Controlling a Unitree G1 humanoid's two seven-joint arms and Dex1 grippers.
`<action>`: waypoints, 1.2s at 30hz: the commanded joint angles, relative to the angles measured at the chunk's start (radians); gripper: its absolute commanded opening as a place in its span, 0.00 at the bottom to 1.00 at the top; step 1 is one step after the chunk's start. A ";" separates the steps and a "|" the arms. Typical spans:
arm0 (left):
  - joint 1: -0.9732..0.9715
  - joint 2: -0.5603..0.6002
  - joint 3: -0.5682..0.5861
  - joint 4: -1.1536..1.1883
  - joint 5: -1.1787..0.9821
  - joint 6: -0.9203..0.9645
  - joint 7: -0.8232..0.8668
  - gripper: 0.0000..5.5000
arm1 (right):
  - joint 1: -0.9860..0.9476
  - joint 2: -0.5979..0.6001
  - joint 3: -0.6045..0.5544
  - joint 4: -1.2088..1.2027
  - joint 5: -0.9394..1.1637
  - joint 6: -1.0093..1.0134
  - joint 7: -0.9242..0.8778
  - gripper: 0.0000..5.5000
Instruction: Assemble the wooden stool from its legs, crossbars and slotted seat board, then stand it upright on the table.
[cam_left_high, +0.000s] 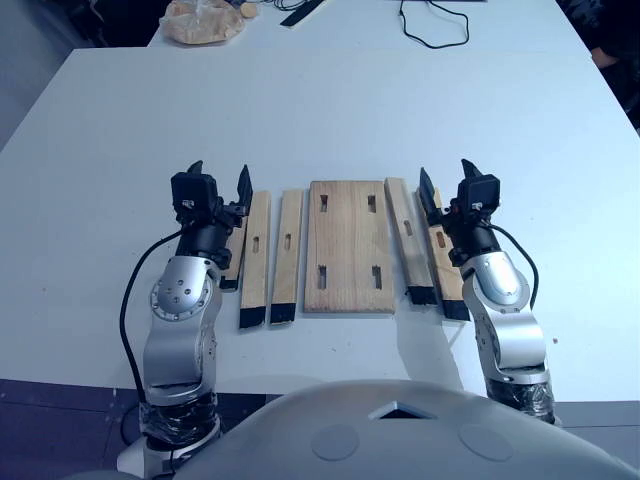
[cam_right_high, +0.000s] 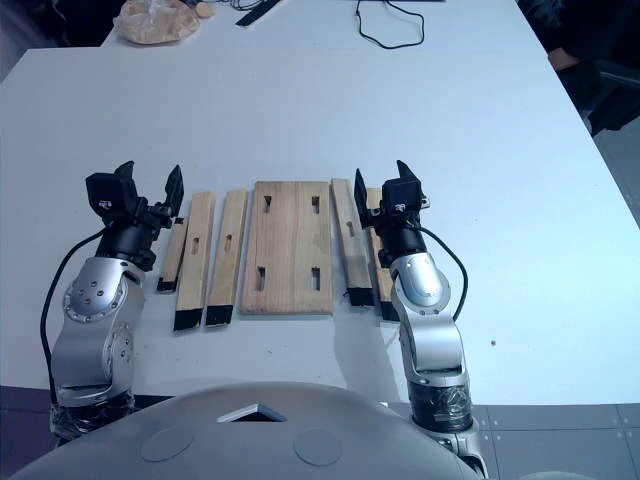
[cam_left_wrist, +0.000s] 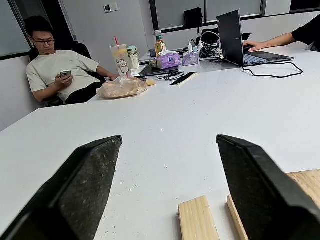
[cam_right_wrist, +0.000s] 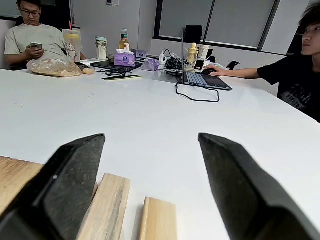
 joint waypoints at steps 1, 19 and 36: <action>-0.002 0.005 0.000 0.012 -0.003 -0.002 -0.004 0.64 | -0.017 -0.003 -0.005 0.017 -0.002 -0.012 0.001 0.63; -0.001 -0.029 0.031 0.029 0.000 0.026 0.053 0.64 | -0.049 -0.014 0.029 0.061 -0.007 0.015 0.034 0.63; -0.231 0.100 -0.027 0.268 -0.013 -0.050 -0.111 0.64 | -0.046 -0.047 -0.048 0.138 0.002 -0.046 0.020 0.63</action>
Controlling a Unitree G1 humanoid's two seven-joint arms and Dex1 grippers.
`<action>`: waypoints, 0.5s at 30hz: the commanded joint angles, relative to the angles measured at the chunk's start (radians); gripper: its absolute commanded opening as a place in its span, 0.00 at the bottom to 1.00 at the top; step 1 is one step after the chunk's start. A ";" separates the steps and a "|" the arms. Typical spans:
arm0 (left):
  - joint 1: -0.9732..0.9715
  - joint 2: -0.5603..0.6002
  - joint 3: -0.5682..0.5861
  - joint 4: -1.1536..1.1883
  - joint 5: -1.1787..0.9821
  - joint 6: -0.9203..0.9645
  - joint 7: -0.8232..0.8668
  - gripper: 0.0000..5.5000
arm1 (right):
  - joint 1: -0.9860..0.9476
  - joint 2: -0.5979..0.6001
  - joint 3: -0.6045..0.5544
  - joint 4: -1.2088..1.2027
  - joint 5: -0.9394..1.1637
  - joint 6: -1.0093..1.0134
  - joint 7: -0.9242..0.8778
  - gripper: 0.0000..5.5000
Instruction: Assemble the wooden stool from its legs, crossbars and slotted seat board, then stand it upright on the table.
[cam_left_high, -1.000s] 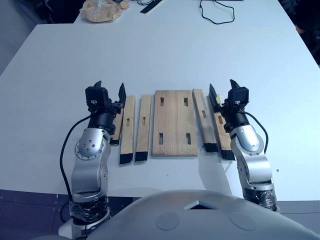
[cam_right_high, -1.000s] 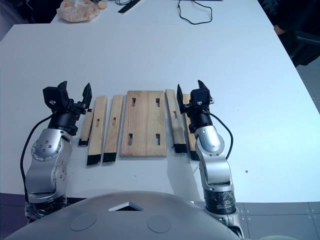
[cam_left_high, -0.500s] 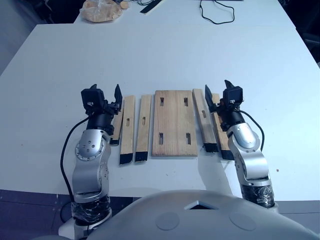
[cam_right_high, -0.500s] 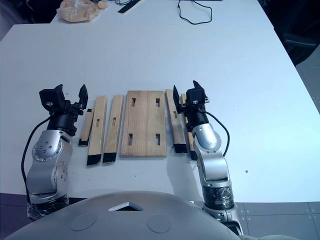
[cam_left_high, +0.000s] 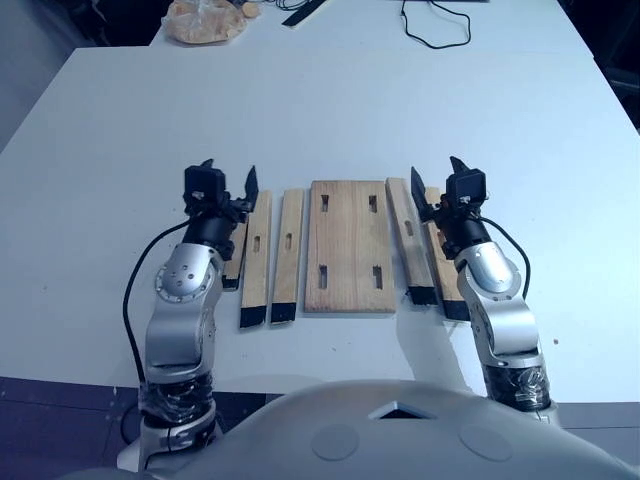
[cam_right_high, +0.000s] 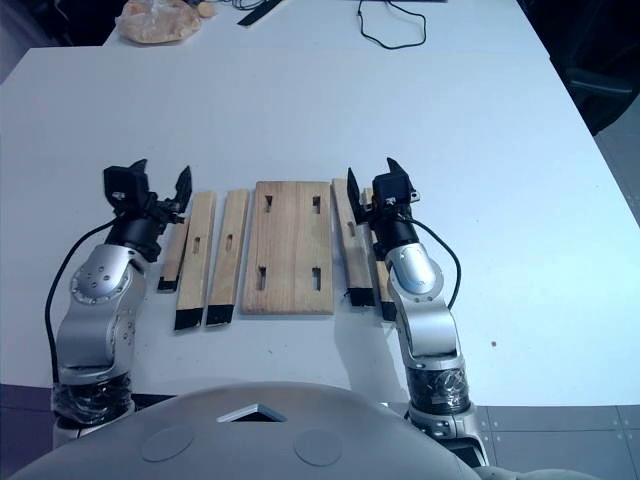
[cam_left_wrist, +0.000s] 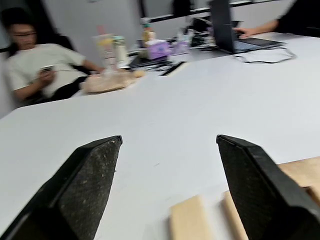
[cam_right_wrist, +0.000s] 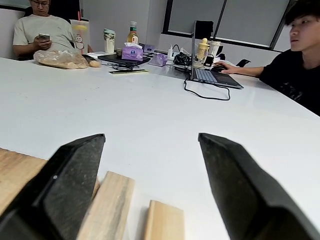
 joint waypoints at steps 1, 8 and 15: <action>-0.120 0.035 0.018 0.104 -0.010 -0.032 -0.031 0.64 | 0.023 -0.029 -0.054 0.037 0.011 -0.024 0.005 0.63; -0.167 0.026 0.035 0.136 -0.004 -0.057 -0.014 0.64 | 0.034 -0.044 -0.068 0.016 0.031 -0.023 0.043 0.63; -0.069 -0.009 0.078 0.009 -0.016 0.025 0.038 0.64 | -0.032 -0.004 -0.022 -0.023 0.024 -0.014 0.048 0.63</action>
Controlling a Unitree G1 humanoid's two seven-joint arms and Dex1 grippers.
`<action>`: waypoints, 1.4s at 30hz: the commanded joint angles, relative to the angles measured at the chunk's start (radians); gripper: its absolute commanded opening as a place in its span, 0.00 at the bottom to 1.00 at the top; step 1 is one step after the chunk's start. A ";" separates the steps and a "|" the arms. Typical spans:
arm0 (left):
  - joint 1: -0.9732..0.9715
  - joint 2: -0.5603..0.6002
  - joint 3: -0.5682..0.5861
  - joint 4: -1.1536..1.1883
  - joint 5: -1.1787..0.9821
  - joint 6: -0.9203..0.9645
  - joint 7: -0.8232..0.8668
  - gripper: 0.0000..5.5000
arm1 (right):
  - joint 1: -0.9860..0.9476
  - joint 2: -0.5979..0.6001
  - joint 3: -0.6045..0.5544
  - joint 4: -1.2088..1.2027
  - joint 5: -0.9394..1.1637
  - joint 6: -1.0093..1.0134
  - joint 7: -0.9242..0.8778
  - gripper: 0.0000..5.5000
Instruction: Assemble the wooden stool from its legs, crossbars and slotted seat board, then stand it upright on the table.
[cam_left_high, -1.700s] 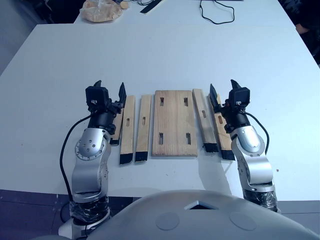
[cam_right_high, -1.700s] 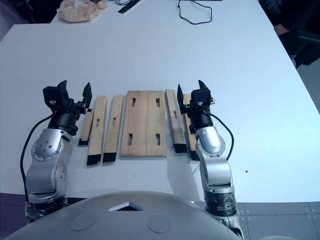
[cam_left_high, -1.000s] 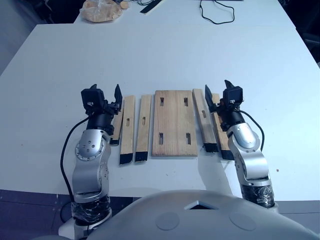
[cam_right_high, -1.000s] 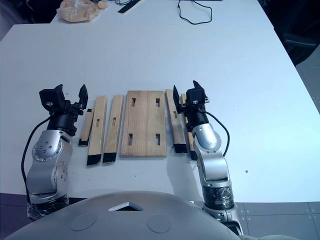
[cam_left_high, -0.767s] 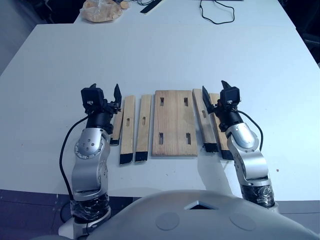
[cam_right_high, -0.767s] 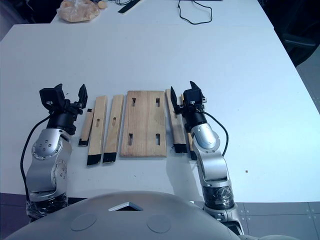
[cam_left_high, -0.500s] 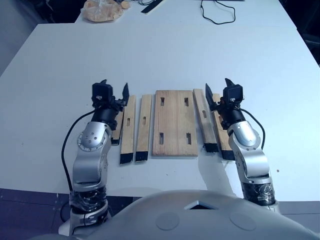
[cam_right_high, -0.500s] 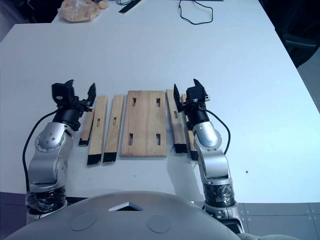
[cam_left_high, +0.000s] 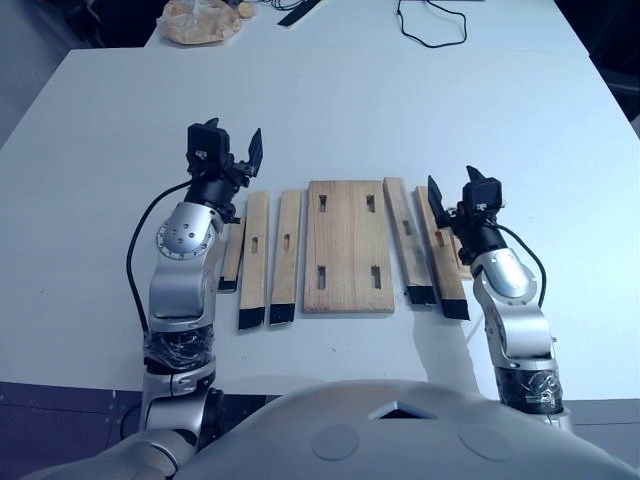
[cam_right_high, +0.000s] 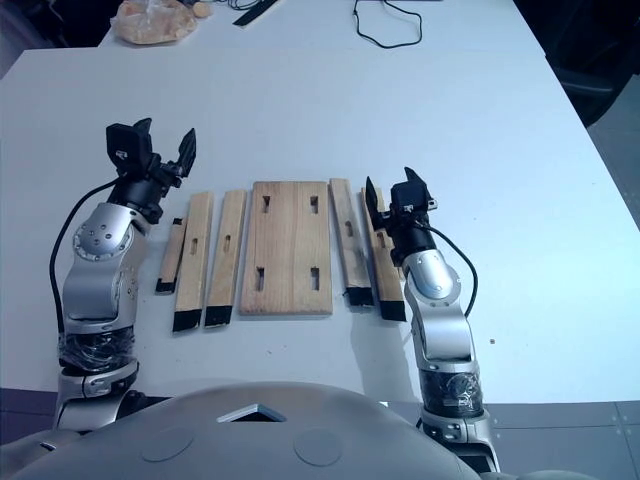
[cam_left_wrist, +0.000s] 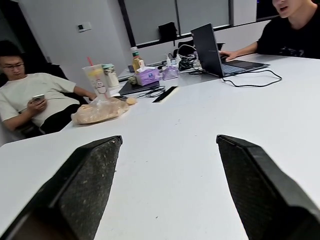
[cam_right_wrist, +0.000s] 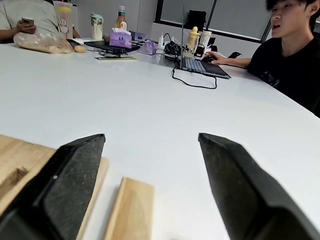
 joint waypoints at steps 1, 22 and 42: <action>0.092 -0.023 0.026 -0.102 -0.012 0.070 0.037 0.64 | -0.046 0.017 0.040 -0.045 0.008 0.013 0.010 0.63; 0.446 0.167 0.287 -0.665 -0.388 0.775 -0.073 0.64 | 0.149 0.035 -0.003 -0.243 -0.009 0.073 -0.069 0.63; 0.543 0.207 0.238 -0.506 -0.336 0.721 -0.092 0.64 | 0.142 0.030 0.025 -0.227 -0.019 0.094 -0.069 0.63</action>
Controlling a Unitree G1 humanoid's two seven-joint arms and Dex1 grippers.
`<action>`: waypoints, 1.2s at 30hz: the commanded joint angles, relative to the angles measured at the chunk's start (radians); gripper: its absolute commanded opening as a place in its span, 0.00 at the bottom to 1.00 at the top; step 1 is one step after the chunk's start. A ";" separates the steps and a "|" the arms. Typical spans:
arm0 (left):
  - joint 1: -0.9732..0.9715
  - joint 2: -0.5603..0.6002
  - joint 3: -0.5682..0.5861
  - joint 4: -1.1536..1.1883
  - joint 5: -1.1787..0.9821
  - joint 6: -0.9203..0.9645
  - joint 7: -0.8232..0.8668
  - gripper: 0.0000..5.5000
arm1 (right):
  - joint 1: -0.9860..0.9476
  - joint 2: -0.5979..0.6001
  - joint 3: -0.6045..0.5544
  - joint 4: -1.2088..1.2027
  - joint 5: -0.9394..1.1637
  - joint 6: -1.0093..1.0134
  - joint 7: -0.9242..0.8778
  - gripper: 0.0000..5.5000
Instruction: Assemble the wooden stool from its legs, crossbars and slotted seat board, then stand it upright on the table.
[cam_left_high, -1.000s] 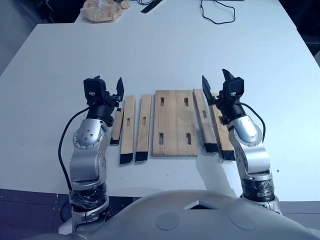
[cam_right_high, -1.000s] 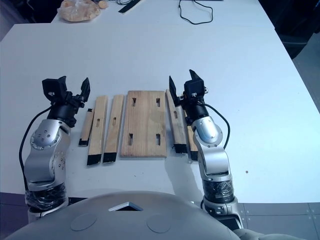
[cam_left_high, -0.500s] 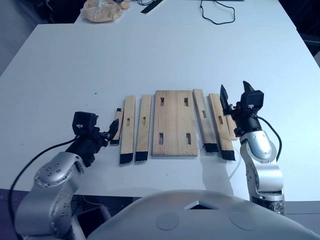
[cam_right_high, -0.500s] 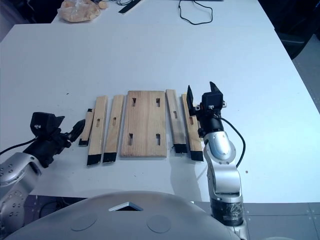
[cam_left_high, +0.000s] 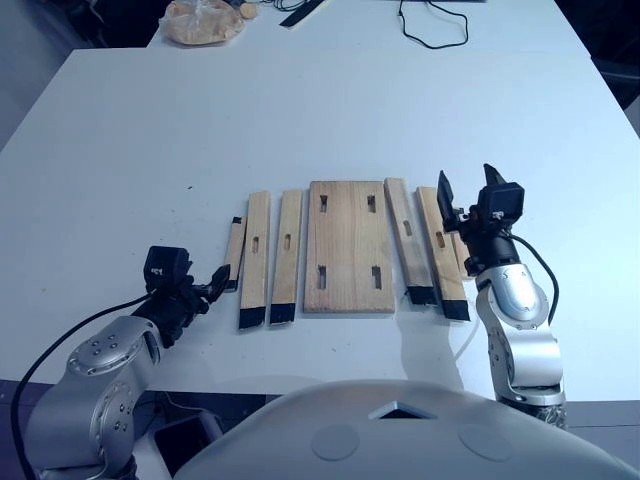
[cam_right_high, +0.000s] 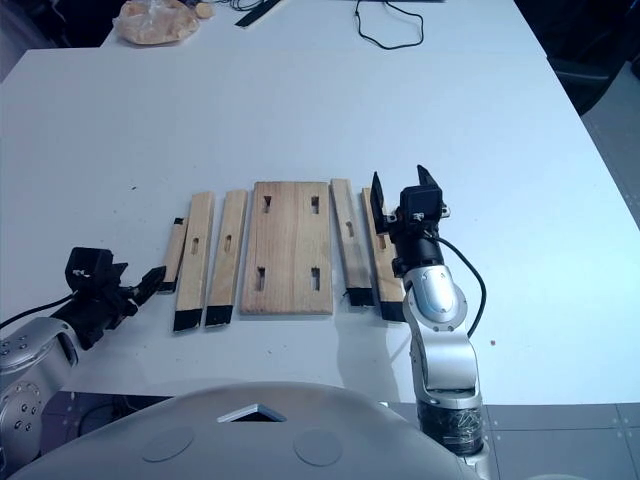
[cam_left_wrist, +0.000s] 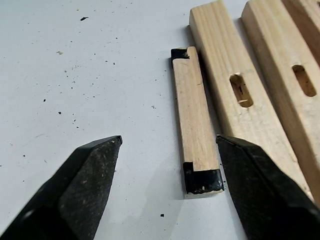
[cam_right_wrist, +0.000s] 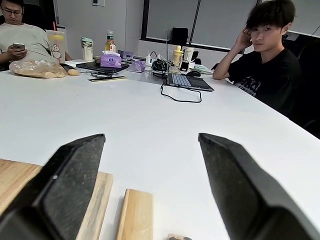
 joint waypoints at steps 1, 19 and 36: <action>0.013 0.043 -0.041 0.035 0.028 -0.049 -0.022 0.64 | -0.001 -0.008 -0.005 0.012 0.003 0.020 0.007 0.63; -0.043 0.081 -0.086 0.135 0.032 -0.105 -0.068 0.64 | 0.014 0.007 -0.015 0.013 0.024 0.041 0.006 0.63; -0.042 0.110 -0.117 0.212 0.059 -0.082 -0.065 0.64 | 0.013 0.005 -0.011 0.042 0.022 0.031 0.012 0.63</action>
